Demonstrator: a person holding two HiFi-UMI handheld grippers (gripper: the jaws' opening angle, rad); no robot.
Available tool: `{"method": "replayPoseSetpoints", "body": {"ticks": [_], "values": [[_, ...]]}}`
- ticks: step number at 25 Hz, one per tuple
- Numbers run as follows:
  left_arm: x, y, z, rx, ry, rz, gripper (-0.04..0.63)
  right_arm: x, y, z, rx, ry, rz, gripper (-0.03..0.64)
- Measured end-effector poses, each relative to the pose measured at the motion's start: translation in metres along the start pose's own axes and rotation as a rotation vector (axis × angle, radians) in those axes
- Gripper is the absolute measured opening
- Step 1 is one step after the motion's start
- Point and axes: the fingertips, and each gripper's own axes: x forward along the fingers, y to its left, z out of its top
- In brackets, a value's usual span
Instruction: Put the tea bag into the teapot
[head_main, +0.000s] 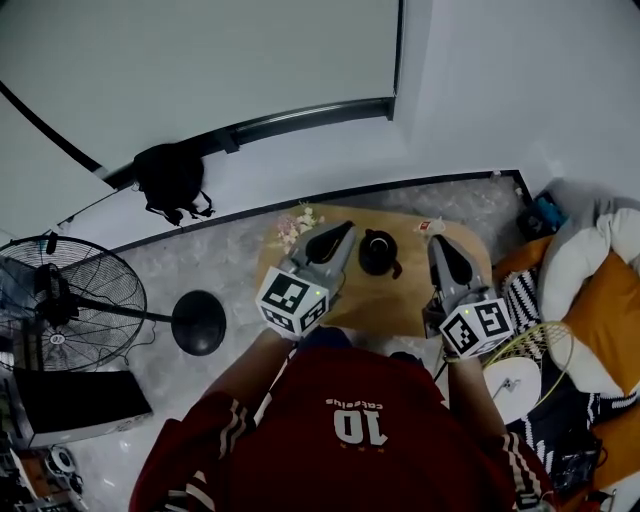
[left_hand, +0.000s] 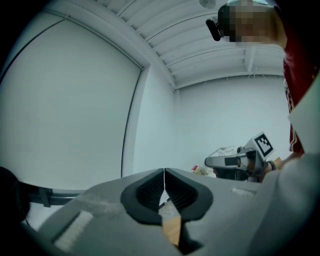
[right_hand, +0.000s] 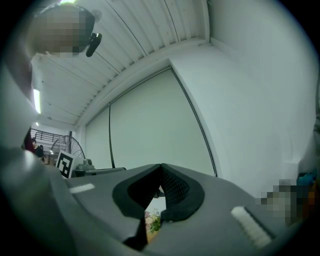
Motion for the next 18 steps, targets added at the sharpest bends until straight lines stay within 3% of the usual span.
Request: {"method": "replayPoseSetpoints", "body": {"ticks": [18], "values": [[-0.010,0.000,0.008,0.004,-0.025,0.009,0.001,0.006,0.002,-0.025,-0.002,0.051,0.013,-0.002]]}}
